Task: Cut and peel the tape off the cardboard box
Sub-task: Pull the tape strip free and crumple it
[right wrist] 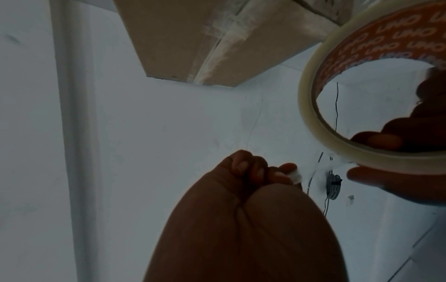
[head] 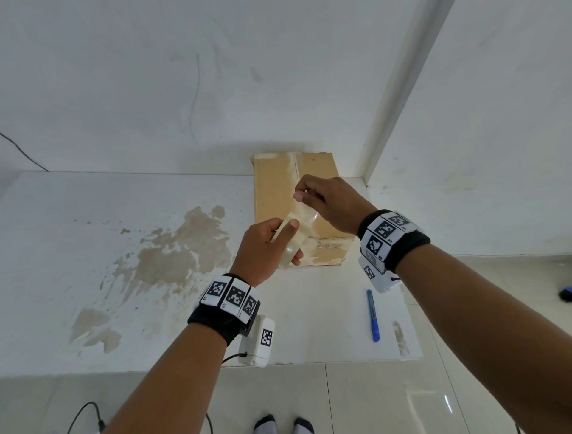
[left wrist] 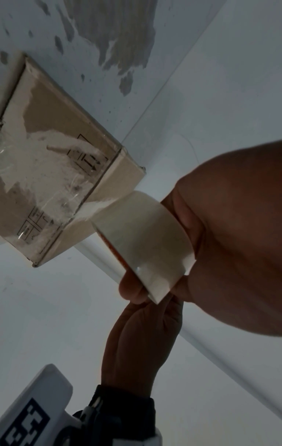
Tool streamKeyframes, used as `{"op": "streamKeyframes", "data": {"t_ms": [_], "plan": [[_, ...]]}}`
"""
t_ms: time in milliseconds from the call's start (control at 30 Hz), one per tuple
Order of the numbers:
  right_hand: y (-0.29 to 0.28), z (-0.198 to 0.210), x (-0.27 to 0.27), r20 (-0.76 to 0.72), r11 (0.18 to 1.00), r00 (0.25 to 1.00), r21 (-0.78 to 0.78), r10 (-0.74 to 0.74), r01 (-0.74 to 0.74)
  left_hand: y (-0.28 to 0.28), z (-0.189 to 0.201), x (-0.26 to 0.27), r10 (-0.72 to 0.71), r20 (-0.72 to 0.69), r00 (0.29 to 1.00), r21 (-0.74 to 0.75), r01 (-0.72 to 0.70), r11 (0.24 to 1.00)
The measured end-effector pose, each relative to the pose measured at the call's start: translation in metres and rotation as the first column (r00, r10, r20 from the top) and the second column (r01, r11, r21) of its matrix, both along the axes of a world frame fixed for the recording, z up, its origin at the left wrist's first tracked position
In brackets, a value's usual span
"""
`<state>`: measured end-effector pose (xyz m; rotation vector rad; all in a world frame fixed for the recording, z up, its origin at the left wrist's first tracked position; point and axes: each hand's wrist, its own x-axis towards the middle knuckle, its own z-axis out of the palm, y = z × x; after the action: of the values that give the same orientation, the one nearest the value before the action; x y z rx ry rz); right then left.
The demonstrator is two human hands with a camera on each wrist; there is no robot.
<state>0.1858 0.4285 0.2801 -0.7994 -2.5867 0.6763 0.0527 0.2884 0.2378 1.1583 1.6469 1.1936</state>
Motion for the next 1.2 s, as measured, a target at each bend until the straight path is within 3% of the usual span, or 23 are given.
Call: {"op": "streamKeyframes", "data": {"t_ms": [233,567,667,833,900,1000,1067,1200], "plan": [[0.002,-0.002,-0.001,0.029,0.996,1.0,0.09,-0.008,0.006,0.001,0.004,0.003,0.026,0.056,0.998,0.006,-0.026,1.0],[0.003,-0.003,0.002,-0.069,0.984,0.982,-0.026,-0.179,0.177,0.001,0.004,0.007,0.079,0.068,0.995,0.006,-0.079,0.997],[0.011,-0.015,0.006,-0.178,0.935,0.919,-0.119,-0.351,0.334,0.0,0.001,0.003,0.152,0.114,0.982,0.021,-0.155,0.988],[0.019,-0.059,0.018,-0.02,0.843,0.868,-0.25,-0.497,0.477,0.0,-0.001,-0.006,0.192,0.131,0.973,0.052,-0.2,0.978],[0.01,-0.069,0.021,-0.069,0.802,0.83,-0.313,-0.553,0.508,0.001,-0.002,-0.008,0.179,0.15,0.972,0.06,-0.19,0.98],[-0.017,-0.074,0.02,-0.214,0.775,0.782,-0.43,-0.586,0.463,0.003,-0.002,-0.008,0.169,0.182,0.969,0.056,-0.181,0.982],[-0.039,-0.075,0.018,-0.25,0.748,0.792,-0.566,-0.557,0.347,0.007,-0.002,-0.004,0.218,0.289,0.932,0.023,-0.234,0.972],[-0.074,-0.079,0.018,-0.32,0.646,0.789,-0.753,-0.525,0.124,0.018,0.001,0.005,0.286,0.609,0.74,-0.086,-0.297,0.951]]}}
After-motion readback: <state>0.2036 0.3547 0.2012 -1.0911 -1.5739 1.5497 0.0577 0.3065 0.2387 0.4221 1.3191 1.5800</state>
